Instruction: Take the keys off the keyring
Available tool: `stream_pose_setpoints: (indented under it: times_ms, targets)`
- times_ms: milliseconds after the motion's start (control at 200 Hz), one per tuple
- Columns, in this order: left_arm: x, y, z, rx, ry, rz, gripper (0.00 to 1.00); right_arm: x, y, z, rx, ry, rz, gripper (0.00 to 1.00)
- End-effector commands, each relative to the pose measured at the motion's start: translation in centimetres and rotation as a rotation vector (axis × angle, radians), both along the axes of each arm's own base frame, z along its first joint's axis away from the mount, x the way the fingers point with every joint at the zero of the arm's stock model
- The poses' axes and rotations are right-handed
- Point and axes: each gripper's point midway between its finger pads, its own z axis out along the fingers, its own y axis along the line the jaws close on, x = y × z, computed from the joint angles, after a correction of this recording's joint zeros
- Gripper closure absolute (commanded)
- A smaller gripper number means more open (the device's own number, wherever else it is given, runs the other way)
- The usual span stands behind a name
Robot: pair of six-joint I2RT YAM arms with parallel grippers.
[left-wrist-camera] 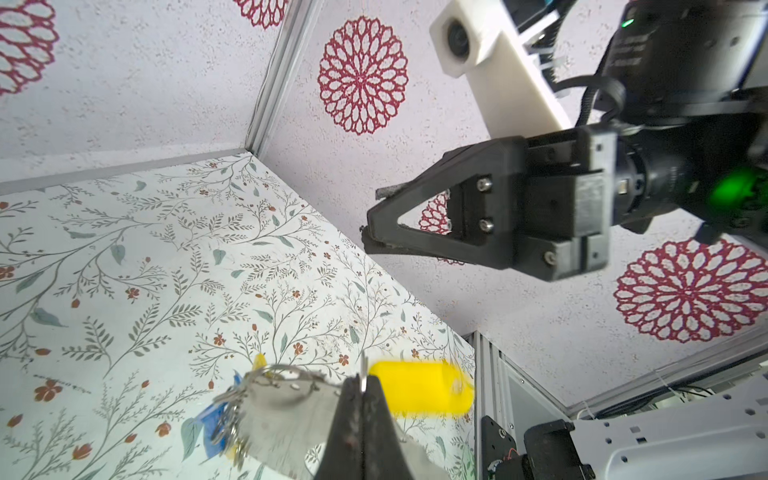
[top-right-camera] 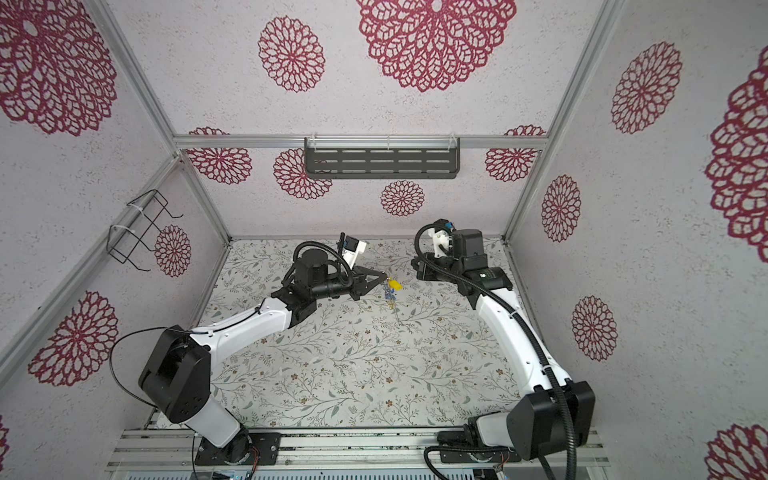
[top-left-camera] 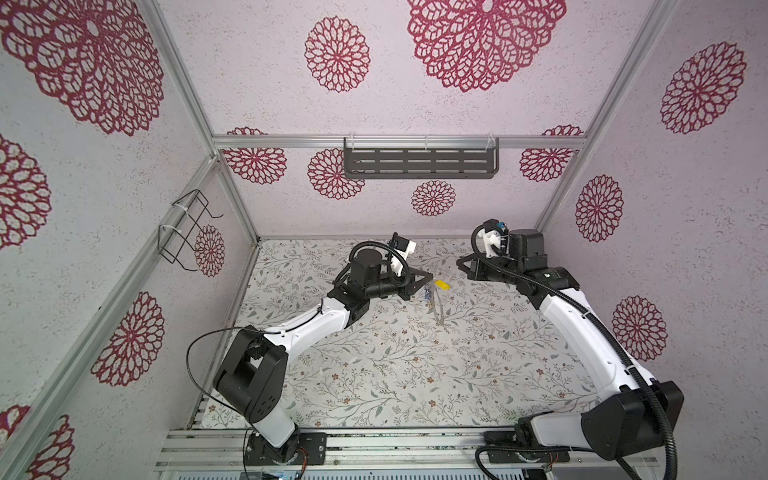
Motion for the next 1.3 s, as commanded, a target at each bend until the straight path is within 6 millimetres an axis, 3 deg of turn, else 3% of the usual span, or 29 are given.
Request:
stream_pose_setpoints:
  times_ms: [0,180,385,595,796,1156,1296]
  targets:
    - [-0.5,1.1,6.9,-0.179,-0.123,0.004,1.00,0.0,-0.3,0.0,0.001,-0.014,-0.026,1.00]
    - [-0.1,0.9,7.2,-0.200,-0.112,-0.010,1.00,-0.7,0.3,-0.2,0.028,-0.034,0.018,1.00]
    - [0.1,1.0,7.8,-0.220,-0.076,-0.076,1.00,-2.1,1.8,3.1,0.127,-0.259,0.134,1.00]
    - [0.0,1.1,8.8,-0.228,-0.061,-0.120,1.00,-4.6,4.2,4.9,0.171,-0.417,0.274,0.68]
    - [0.1,1.1,9.2,-0.244,-0.032,-0.133,1.00,-5.7,6.1,6.4,0.185,-0.505,0.344,0.55]
    - [-0.2,1.0,9.7,-0.278,0.017,-0.157,1.00,-4.5,8.2,7.0,0.163,-0.521,0.390,0.49]
    - [-0.2,1.1,9.9,-0.289,0.025,-0.162,1.00,-4.4,8.4,7.3,0.161,-0.525,0.390,0.60]
